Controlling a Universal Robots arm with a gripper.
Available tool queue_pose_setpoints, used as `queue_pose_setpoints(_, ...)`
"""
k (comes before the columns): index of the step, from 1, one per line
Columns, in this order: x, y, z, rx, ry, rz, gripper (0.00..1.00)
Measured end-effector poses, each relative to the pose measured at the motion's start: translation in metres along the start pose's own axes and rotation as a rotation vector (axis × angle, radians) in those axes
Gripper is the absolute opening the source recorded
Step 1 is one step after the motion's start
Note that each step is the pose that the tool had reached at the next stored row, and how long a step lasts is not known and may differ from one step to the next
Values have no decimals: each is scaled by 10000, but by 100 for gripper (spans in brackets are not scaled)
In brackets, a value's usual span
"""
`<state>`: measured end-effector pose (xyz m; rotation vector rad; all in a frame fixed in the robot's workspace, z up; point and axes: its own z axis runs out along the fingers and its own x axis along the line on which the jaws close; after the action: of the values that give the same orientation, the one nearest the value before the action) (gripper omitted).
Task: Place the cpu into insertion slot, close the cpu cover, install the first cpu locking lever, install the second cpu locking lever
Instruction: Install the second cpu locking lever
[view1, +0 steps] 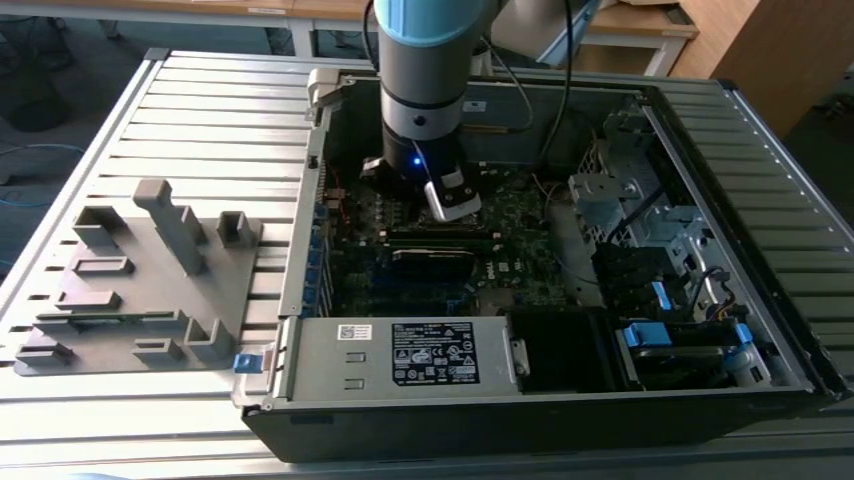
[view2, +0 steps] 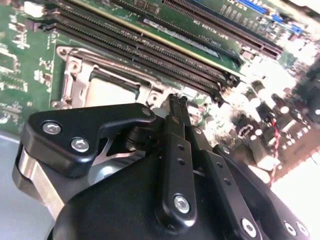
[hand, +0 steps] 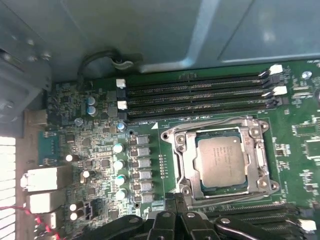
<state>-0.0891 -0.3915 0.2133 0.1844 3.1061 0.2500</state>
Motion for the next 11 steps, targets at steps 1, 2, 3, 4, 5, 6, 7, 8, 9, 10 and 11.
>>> queue_pose_setpoints(1, 0, 5, -29, 2, 1, 0, 11)
queue_pose_setpoints(2, 0, 9, -57, 1, 1, 0, 11)
queue_pose_setpoints(3, -1, 14, -86, 0, 0, 0, 11)
queue_pose_setpoints(4, -1, 18, -111, 1, 1, 0, 11)
queue_pose_setpoints(5, -1, 21, -129, 1, 0, 0, 11)
queue_pose_setpoints(6, -2, 22, -139, 0, 0, 0, 11)
queue_pose_setpoints(7, -2, 23, -140, -1, -1, -1, 11)
queue_pose_setpoints(8, -2, 23, -140, -2, -1, 0, 11)
queue_pose_setpoints(9, -2, 23, -140, -3, -1, -1, 11)
queue_pose_setpoints(10, -2, 23, -140, -2, -1, -1, 11)
queue_pose_setpoints(11, -1, 23, -141, 0, 0, 0, 11)
